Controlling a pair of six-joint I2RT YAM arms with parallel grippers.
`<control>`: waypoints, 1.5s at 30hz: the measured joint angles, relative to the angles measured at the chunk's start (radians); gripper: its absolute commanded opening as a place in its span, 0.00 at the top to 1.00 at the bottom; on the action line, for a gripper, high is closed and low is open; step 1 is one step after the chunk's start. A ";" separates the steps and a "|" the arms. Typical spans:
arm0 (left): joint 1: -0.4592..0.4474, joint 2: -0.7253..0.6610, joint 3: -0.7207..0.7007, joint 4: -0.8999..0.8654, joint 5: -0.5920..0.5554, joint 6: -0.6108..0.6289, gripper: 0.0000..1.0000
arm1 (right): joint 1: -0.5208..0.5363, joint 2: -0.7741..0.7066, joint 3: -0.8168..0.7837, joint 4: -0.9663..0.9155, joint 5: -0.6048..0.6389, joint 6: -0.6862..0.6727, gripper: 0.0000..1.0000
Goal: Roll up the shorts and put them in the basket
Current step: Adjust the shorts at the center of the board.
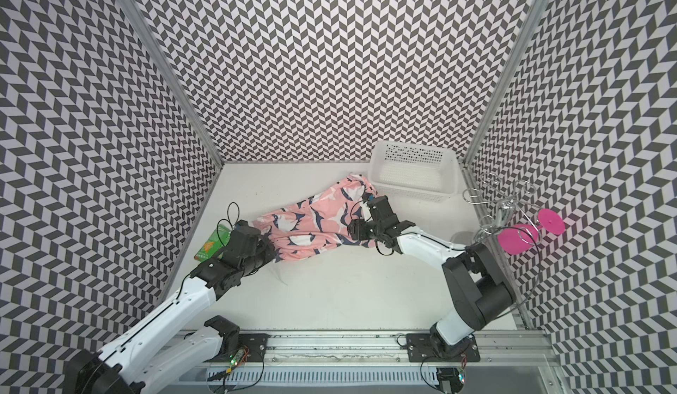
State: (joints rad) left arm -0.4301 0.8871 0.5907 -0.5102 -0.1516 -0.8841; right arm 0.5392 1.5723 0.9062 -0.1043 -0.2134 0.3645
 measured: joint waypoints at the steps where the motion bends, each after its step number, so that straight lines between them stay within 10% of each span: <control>1: 0.003 0.001 0.003 -0.018 -0.005 -0.004 0.73 | 0.003 -0.003 0.003 -0.001 0.002 0.000 0.31; 6: 0.010 0.066 0.013 -0.104 -0.040 -0.027 0.31 | 0.008 -0.003 0.041 -0.025 0.039 -0.007 0.27; 18: -0.018 0.020 0.079 -0.056 0.002 -0.011 0.47 | -0.072 -0.003 0.061 -0.060 0.158 0.006 0.32; 29: -0.018 0.259 0.050 0.144 0.142 0.056 0.50 | -0.190 0.034 0.050 -0.021 0.186 -0.005 0.32; 35: -0.010 0.257 -0.098 0.166 0.146 0.033 0.55 | -0.189 0.140 0.073 0.024 0.129 -0.022 0.49; 39: -0.008 0.225 -0.156 0.165 0.145 0.013 0.58 | -0.195 0.180 0.101 0.038 0.110 -0.029 0.96; 45: -0.005 0.222 -0.163 0.165 0.135 0.001 0.63 | -0.239 0.223 0.171 0.047 0.093 -0.028 1.00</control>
State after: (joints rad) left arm -0.4347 1.1091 0.4282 -0.3454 -0.0170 -0.8829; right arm 0.3000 1.7954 1.0775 -0.0570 -0.1200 0.3367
